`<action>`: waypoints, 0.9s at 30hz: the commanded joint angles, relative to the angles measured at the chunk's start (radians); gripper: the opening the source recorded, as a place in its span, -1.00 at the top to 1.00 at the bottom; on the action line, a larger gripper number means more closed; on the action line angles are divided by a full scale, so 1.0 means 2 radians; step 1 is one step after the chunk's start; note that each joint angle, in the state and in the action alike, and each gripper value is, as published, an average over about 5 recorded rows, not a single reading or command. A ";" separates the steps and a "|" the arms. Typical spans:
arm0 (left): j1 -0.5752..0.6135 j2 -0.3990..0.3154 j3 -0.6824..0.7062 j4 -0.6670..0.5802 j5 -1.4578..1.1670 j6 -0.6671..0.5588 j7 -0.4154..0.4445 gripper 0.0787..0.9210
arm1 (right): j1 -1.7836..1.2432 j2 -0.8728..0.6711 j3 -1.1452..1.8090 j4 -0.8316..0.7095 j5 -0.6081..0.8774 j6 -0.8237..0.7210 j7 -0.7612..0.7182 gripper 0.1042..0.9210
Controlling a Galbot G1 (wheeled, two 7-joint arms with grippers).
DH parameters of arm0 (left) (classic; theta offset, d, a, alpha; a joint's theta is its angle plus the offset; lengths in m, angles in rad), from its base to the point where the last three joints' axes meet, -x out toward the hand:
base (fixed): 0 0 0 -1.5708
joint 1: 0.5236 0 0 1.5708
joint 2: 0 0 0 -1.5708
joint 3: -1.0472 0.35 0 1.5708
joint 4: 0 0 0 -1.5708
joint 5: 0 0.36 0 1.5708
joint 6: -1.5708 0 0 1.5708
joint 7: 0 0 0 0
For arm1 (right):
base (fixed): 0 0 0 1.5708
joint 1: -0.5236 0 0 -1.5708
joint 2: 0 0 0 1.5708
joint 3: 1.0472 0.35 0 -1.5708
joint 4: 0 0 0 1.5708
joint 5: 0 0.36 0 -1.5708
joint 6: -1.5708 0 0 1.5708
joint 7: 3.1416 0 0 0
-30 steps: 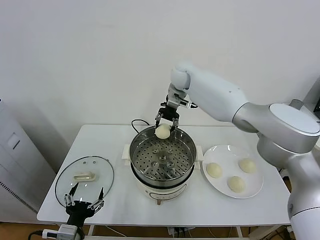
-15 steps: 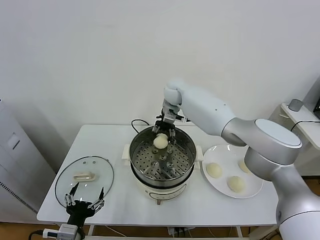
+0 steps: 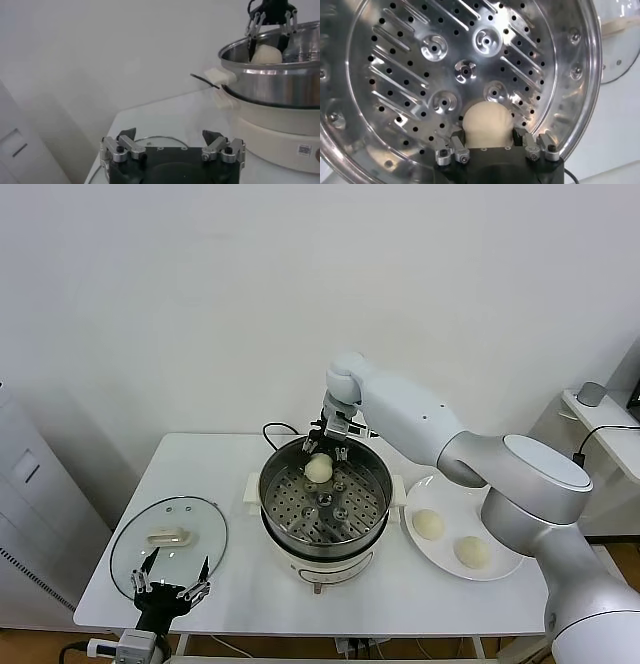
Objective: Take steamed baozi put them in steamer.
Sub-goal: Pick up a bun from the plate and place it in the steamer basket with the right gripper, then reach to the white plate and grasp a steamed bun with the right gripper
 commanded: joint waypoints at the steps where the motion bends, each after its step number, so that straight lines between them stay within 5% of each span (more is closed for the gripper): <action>1: 0.001 -0.008 0.000 0.000 0.000 0.000 0.001 -0.77 | -0.004 -0.002 -0.002 0.004 -0.001 0.024 0.009 -0.20; 11: 0.004 -0.009 0.000 -0.004 0.001 0.001 0.002 -0.77 | 0.054 -0.041 -0.039 0.039 0.166 -0.045 -0.082 -0.73; 20: 0.001 -0.010 -0.002 -0.007 -0.003 0.008 0.006 -0.77 | 0.150 -0.152 -0.092 0.113 0.358 -0.346 -0.128 -0.76; 27: 0.001 -0.006 -0.003 -0.013 -0.020 0.018 0.011 -0.77 | 0.188 -0.270 -0.120 0.199 0.347 -0.539 -0.093 -0.76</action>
